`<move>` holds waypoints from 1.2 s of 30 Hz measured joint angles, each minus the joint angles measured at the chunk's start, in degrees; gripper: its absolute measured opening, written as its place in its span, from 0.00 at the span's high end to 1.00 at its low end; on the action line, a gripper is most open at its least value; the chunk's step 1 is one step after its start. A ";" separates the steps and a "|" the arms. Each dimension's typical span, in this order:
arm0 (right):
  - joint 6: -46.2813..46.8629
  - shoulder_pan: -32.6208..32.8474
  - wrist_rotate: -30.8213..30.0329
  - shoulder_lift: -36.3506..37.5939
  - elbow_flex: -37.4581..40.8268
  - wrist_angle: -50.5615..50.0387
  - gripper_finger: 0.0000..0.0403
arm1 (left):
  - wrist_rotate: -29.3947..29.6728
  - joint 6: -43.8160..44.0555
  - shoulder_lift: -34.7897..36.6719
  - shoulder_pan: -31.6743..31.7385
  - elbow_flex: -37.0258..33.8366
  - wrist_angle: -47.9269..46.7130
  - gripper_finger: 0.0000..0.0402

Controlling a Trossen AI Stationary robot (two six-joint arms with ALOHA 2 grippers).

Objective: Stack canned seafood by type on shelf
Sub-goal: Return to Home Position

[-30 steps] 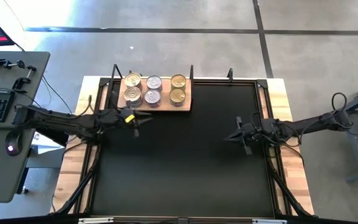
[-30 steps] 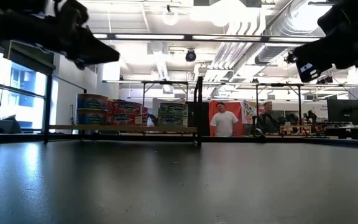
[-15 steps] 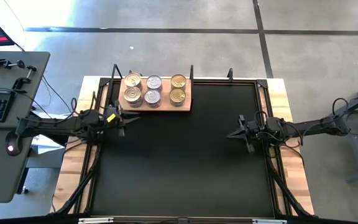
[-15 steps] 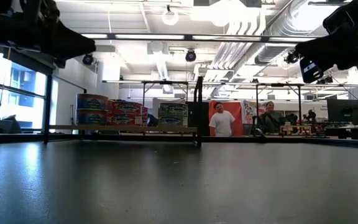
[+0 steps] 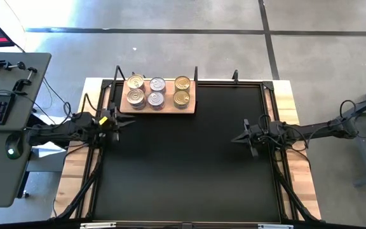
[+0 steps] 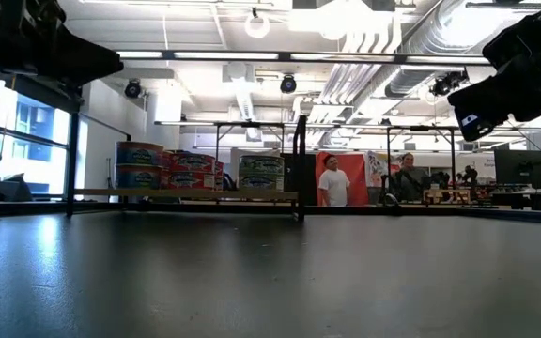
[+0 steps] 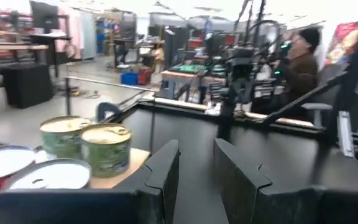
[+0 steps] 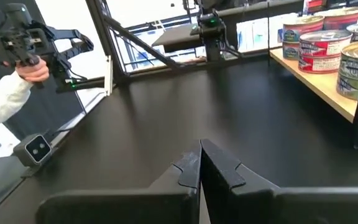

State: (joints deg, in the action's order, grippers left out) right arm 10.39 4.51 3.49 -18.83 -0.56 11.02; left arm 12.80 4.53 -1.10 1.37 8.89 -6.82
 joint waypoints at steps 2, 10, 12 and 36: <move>0.05 0.00 -0.03 0.06 0.00 -0.72 1.00 | -1.38 -0.06 0.40 0.00 -1.74 1.28 0.78; 0.05 0.00 -0.03 0.06 0.02 -2.49 1.00 | -7.77 -1.13 0.01 0.11 -8.25 9.55 0.78; 0.04 0.00 -0.03 0.04 0.02 -2.83 1.00 | -8.34 -3.73 0.00 0.11 -8.25 9.29 0.78; 14.56 -0.05 -0.41 0.13 -3.74 -19.03 1.00 | -6.05 -8.19 -0.11 0.11 -8.20 8.26 0.78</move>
State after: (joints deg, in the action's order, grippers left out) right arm 24.95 4.47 3.08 -18.70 -4.29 -8.01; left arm 6.75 -3.66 -1.21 1.48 0.69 1.43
